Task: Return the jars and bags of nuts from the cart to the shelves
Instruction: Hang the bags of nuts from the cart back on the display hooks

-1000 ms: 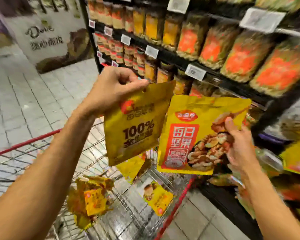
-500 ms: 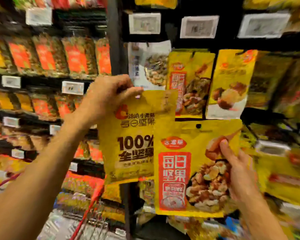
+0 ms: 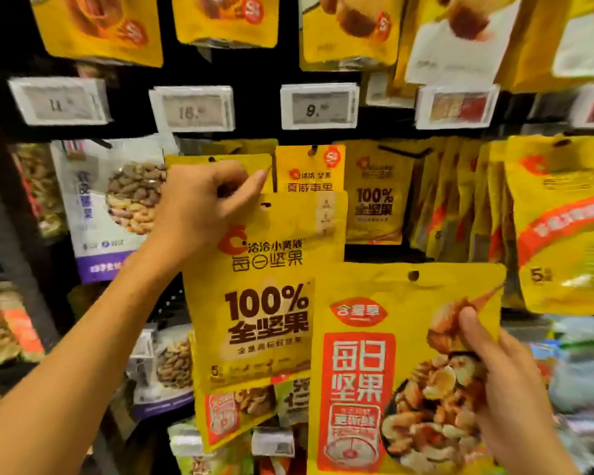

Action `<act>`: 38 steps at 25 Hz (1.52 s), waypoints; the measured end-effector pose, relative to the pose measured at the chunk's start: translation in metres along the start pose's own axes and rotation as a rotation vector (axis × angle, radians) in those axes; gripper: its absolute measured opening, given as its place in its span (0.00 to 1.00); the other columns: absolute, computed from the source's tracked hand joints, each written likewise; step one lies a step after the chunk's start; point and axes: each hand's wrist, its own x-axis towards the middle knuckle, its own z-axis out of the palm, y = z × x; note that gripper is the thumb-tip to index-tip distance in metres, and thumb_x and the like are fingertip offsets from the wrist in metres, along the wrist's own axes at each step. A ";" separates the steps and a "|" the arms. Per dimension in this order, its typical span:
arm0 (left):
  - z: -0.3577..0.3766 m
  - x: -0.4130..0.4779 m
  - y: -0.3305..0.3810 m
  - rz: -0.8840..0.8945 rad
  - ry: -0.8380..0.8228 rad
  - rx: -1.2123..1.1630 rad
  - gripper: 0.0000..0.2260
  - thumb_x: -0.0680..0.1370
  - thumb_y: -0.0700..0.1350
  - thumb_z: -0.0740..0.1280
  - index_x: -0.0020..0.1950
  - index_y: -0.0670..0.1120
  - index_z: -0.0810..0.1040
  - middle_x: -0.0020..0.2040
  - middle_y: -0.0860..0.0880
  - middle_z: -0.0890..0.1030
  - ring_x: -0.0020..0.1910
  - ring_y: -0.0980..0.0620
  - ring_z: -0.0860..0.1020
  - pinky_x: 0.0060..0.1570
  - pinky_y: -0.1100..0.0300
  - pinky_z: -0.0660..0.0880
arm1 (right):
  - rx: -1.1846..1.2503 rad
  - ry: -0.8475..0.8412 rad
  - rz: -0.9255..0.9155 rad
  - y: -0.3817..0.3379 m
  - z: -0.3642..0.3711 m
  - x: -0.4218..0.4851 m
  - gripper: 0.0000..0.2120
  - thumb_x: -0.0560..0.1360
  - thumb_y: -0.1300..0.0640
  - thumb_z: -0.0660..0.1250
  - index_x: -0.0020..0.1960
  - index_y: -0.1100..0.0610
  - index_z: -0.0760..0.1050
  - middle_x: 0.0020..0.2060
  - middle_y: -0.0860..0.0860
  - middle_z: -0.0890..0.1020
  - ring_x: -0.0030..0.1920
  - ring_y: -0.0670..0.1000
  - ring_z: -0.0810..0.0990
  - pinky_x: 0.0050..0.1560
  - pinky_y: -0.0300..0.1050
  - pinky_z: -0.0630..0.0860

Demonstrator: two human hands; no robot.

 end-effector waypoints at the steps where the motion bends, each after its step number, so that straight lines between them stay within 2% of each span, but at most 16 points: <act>1: 0.006 0.006 -0.002 0.003 0.000 -0.017 0.12 0.78 0.45 0.65 0.34 0.49 0.72 0.26 0.57 0.67 0.29 0.62 0.70 0.29 0.72 0.63 | -0.003 0.013 -0.011 -0.001 -0.001 0.005 0.22 0.51 0.35 0.74 0.37 0.49 0.84 0.30 0.48 0.84 0.28 0.43 0.81 0.28 0.32 0.75; 4: 0.025 0.013 -0.011 -0.022 0.006 -0.104 0.17 0.78 0.45 0.65 0.30 0.52 0.68 0.26 0.56 0.67 0.28 0.60 0.68 0.27 0.69 0.61 | 0.027 0.068 -0.014 0.005 0.000 0.016 0.18 0.54 0.39 0.72 0.36 0.50 0.84 0.30 0.49 0.84 0.30 0.44 0.82 0.29 0.33 0.76; 7: 0.034 -0.003 -0.023 -0.063 0.043 -0.164 0.20 0.77 0.44 0.65 0.29 0.57 0.64 0.22 0.55 0.66 0.26 0.62 0.68 0.26 0.71 0.60 | 0.034 0.071 0.027 0.013 0.008 0.025 0.13 0.59 0.42 0.70 0.36 0.51 0.84 0.30 0.51 0.84 0.29 0.46 0.83 0.29 0.35 0.77; 9: 0.032 -0.017 -0.039 -0.103 0.061 -0.199 0.17 0.77 0.48 0.64 0.28 0.55 0.66 0.25 0.54 0.71 0.26 0.62 0.68 0.26 0.72 0.60 | 0.040 0.052 0.049 0.017 0.020 0.030 0.11 0.62 0.45 0.68 0.35 0.50 0.84 0.30 0.51 0.84 0.29 0.46 0.83 0.28 0.35 0.77; 11: 0.023 -0.030 -0.057 -0.153 0.085 -0.202 0.17 0.76 0.52 0.63 0.28 0.49 0.70 0.24 0.50 0.71 0.26 0.59 0.69 0.25 0.72 0.61 | 0.046 0.014 0.068 0.022 0.035 0.036 0.10 0.63 0.46 0.67 0.35 0.51 0.84 0.30 0.51 0.84 0.29 0.47 0.83 0.29 0.36 0.78; 13: 0.010 -0.038 -0.071 -0.205 0.113 -0.203 0.18 0.75 0.54 0.61 0.28 0.48 0.71 0.27 0.48 0.74 0.26 0.57 0.71 0.24 0.72 0.62 | 0.042 -0.020 0.095 0.030 0.047 0.039 0.10 0.63 0.47 0.67 0.36 0.51 0.84 0.34 0.53 0.85 0.34 0.50 0.85 0.35 0.41 0.80; 14: 0.004 -0.041 -0.076 -0.223 0.127 -0.203 0.18 0.75 0.55 0.61 0.27 0.49 0.70 0.29 0.51 0.76 0.25 0.59 0.71 0.24 0.72 0.62 | 0.038 -0.031 0.107 0.033 0.052 0.039 0.11 0.62 0.46 0.68 0.36 0.51 0.84 0.34 0.53 0.86 0.35 0.50 0.85 0.38 0.43 0.80; 16: -0.009 -0.045 -0.083 -0.221 0.129 -0.177 0.14 0.75 0.55 0.61 0.30 0.55 0.74 0.29 0.61 0.76 0.26 0.63 0.71 0.25 0.74 0.62 | 0.045 -0.053 0.122 0.039 0.064 0.039 0.12 0.60 0.45 0.69 0.33 0.52 0.84 0.31 0.52 0.85 0.33 0.48 0.84 0.34 0.38 0.79; 19: -0.016 -0.045 -0.087 -0.197 0.078 -0.149 0.11 0.75 0.56 0.62 0.33 0.62 0.76 0.30 0.65 0.77 0.28 0.64 0.73 0.26 0.73 0.64 | 0.047 -0.076 0.139 0.046 0.072 0.041 0.12 0.62 0.46 0.68 0.32 0.53 0.83 0.30 0.51 0.84 0.31 0.47 0.83 0.28 0.32 0.76; 22: -0.014 -0.042 -0.091 -0.212 0.075 -0.142 0.11 0.75 0.56 0.62 0.32 0.60 0.76 0.30 0.65 0.77 0.27 0.63 0.73 0.24 0.73 0.64 | 0.046 -0.075 0.149 0.049 0.073 0.045 0.10 0.63 0.48 0.67 0.33 0.52 0.84 0.31 0.51 0.85 0.32 0.47 0.84 0.29 0.33 0.77; 25: 0.000 -0.030 -0.090 -0.198 0.099 -0.147 0.17 0.76 0.55 0.62 0.28 0.49 0.71 0.33 0.55 0.78 0.26 0.56 0.73 0.21 0.66 0.64 | 0.017 -0.087 0.145 0.048 0.067 0.050 0.11 0.64 0.47 0.66 0.33 0.52 0.84 0.31 0.52 0.85 0.33 0.46 0.84 0.33 0.36 0.78; 28: 0.016 -0.014 -0.076 -0.152 0.086 -0.139 0.18 0.77 0.49 0.64 0.27 0.49 0.69 0.33 0.50 0.75 0.25 0.59 0.68 0.23 0.69 0.61 | -0.006 -0.061 0.188 0.044 0.053 0.053 0.11 0.62 0.45 0.67 0.35 0.50 0.84 0.36 0.53 0.86 0.38 0.50 0.85 0.41 0.42 0.81; 32: 0.039 0.014 -0.046 -0.107 0.080 -0.163 0.17 0.78 0.48 0.64 0.28 0.52 0.69 0.29 0.59 0.75 0.25 0.62 0.68 0.25 0.71 0.60 | 0.035 0.004 0.149 0.026 0.020 0.058 0.11 0.61 0.45 0.69 0.34 0.51 0.84 0.32 0.52 0.85 0.32 0.47 0.84 0.29 0.36 0.78; 35: 0.063 0.034 -0.010 -0.040 0.036 -0.103 0.16 0.77 0.51 0.64 0.29 0.55 0.69 0.29 0.61 0.75 0.26 0.63 0.70 0.25 0.72 0.60 | -0.002 0.063 0.130 0.014 -0.017 0.065 0.24 0.48 0.35 0.77 0.37 0.49 0.84 0.32 0.51 0.85 0.33 0.46 0.84 0.31 0.36 0.78; 36: 0.070 0.040 0.002 0.003 0.005 -0.065 0.16 0.76 0.52 0.64 0.29 0.54 0.70 0.28 0.58 0.75 0.27 0.62 0.71 0.25 0.73 0.61 | -0.029 0.102 0.134 0.009 -0.031 0.068 0.27 0.44 0.34 0.77 0.36 0.50 0.84 0.31 0.49 0.85 0.34 0.46 0.84 0.34 0.37 0.79; 38: 0.078 0.050 0.021 0.094 -0.055 0.069 0.19 0.76 0.53 0.62 0.29 0.46 0.74 0.22 0.53 0.72 0.29 0.54 0.72 0.25 0.71 0.63 | -0.028 0.176 0.136 -0.004 -0.054 0.077 0.22 0.45 0.39 0.77 0.31 0.54 0.81 0.26 0.47 0.83 0.31 0.44 0.82 0.38 0.46 0.77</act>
